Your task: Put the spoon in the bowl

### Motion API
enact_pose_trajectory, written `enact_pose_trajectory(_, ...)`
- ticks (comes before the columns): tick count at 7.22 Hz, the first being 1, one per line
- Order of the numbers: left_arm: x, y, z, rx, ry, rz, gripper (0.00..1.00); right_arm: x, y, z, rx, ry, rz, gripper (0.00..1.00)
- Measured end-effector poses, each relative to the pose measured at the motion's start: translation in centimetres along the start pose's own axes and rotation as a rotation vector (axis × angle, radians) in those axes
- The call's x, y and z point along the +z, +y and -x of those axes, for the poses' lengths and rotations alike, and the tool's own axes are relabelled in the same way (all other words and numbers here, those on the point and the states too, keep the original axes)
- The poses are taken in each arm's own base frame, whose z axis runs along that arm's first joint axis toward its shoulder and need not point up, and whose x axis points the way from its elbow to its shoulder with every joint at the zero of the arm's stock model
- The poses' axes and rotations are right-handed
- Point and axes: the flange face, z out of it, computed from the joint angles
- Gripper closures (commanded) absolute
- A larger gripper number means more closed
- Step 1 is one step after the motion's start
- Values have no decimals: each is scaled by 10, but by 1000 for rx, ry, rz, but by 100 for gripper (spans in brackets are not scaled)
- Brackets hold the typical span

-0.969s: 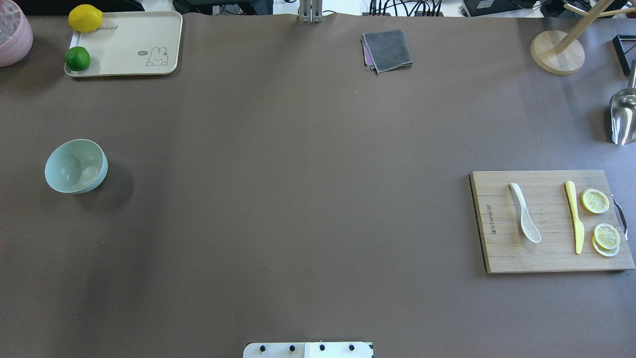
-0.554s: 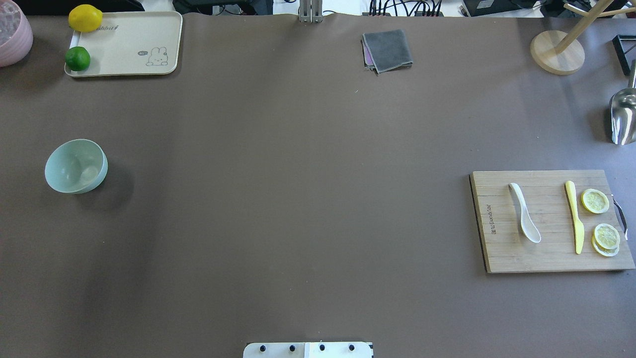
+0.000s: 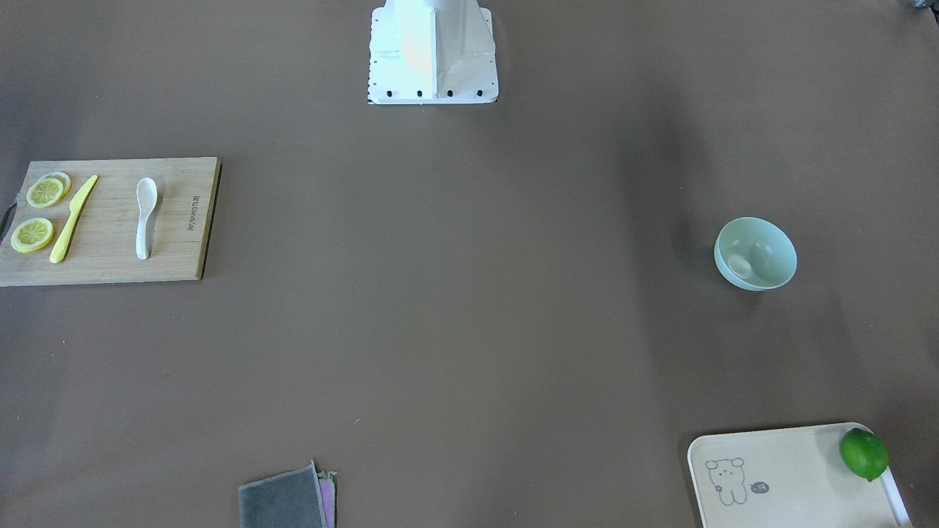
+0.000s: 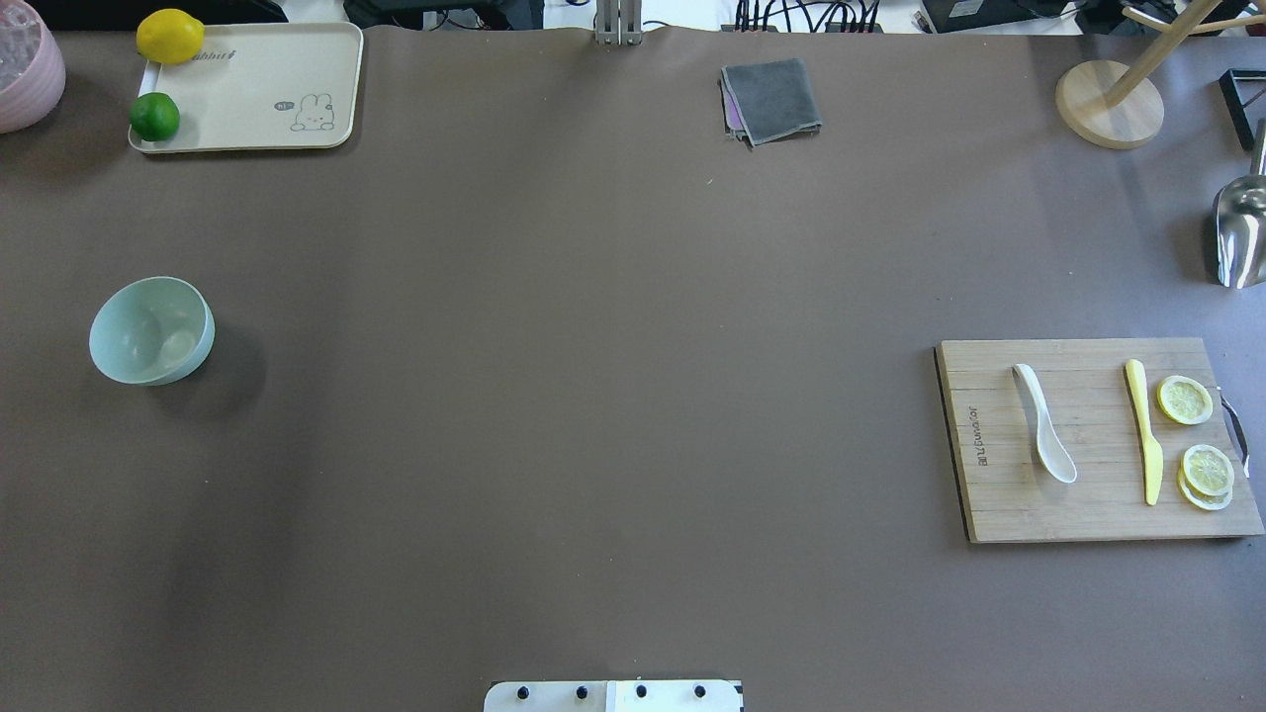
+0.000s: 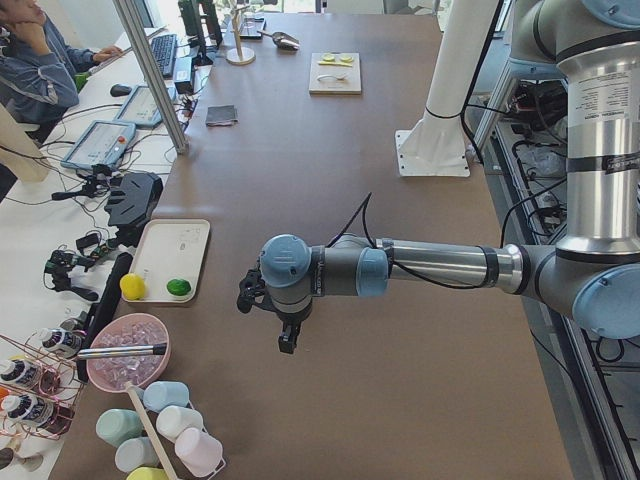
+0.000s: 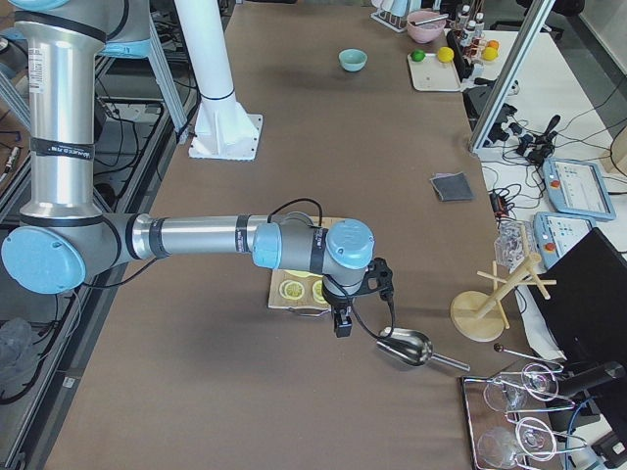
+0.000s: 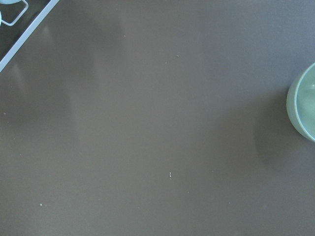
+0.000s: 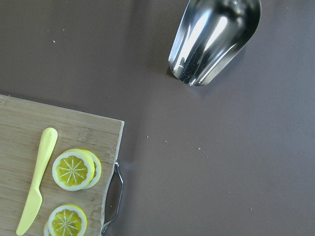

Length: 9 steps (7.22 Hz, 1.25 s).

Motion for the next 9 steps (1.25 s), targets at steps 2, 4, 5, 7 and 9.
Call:
enact_pose_trajectory(2,0,0,0,-1,0,0,2,-1,0,1,-2,0,-2,0)
enact_pose_trajectory(4,1,0,1,-1,0,1,2,0,0,1,-12,0,-13,0)
enact_pose_trajectory(5,1,0,1,-2,0,1,2,0,0,1,-16,-4,-17,0)
enact_pose_trajectory(7,-2,-3,-3,7,7,-7,2,1,-1,2,-17,-13,-19,0)
enact_pose_trajectory(9,-10,-13,-10,42,1,-38,2,1,-2,6,-22,-47,-28,0)
